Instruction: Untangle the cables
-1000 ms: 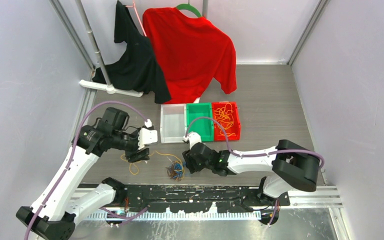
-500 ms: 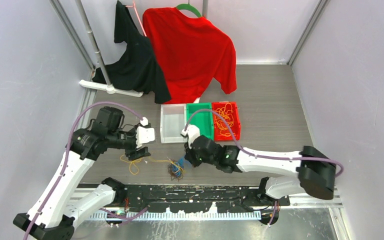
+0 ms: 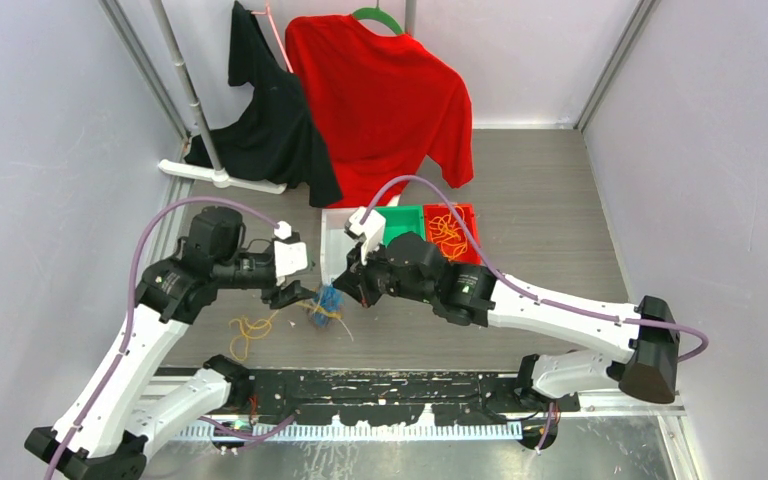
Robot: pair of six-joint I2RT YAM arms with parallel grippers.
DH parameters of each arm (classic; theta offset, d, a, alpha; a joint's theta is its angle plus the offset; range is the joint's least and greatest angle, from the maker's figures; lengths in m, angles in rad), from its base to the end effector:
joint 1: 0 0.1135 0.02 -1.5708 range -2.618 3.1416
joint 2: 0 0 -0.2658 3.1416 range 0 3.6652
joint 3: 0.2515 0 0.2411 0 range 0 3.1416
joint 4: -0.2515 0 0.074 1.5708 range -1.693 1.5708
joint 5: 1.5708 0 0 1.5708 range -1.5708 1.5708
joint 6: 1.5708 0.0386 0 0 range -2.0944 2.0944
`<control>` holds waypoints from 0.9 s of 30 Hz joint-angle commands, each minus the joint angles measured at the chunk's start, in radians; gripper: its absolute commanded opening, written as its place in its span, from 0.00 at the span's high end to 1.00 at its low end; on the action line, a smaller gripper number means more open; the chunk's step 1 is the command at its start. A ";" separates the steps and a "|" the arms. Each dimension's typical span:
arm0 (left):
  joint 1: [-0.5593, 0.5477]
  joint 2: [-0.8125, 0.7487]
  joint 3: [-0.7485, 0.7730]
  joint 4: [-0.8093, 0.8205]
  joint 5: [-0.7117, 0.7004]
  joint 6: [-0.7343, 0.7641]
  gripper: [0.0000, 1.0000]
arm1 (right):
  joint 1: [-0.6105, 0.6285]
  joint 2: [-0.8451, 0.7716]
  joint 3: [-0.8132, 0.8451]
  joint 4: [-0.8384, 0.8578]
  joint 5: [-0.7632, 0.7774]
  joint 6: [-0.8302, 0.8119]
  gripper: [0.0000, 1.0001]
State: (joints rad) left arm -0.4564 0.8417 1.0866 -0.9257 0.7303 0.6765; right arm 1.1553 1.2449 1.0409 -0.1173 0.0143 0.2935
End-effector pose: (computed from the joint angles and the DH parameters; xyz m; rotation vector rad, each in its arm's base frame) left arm 0.1096 -0.0825 0.3619 1.4492 1.5656 -0.6876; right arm 0.1146 0.2583 0.3412 -0.8313 1.8332 0.9511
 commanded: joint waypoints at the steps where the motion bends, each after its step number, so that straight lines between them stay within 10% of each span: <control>1: -0.011 -0.040 -0.066 0.153 0.020 -0.046 0.45 | 0.000 0.014 0.047 0.071 -0.052 0.011 0.99; 27: -0.033 -0.151 -0.172 0.272 0.035 -0.217 1.00 | -0.001 -0.009 0.048 0.193 -0.169 0.177 0.99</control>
State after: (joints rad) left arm -0.4862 0.7151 0.8974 -0.7128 0.7444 0.4885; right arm 1.1507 1.2922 1.0588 0.0051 -0.1497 0.4484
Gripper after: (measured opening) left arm 0.015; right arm 0.037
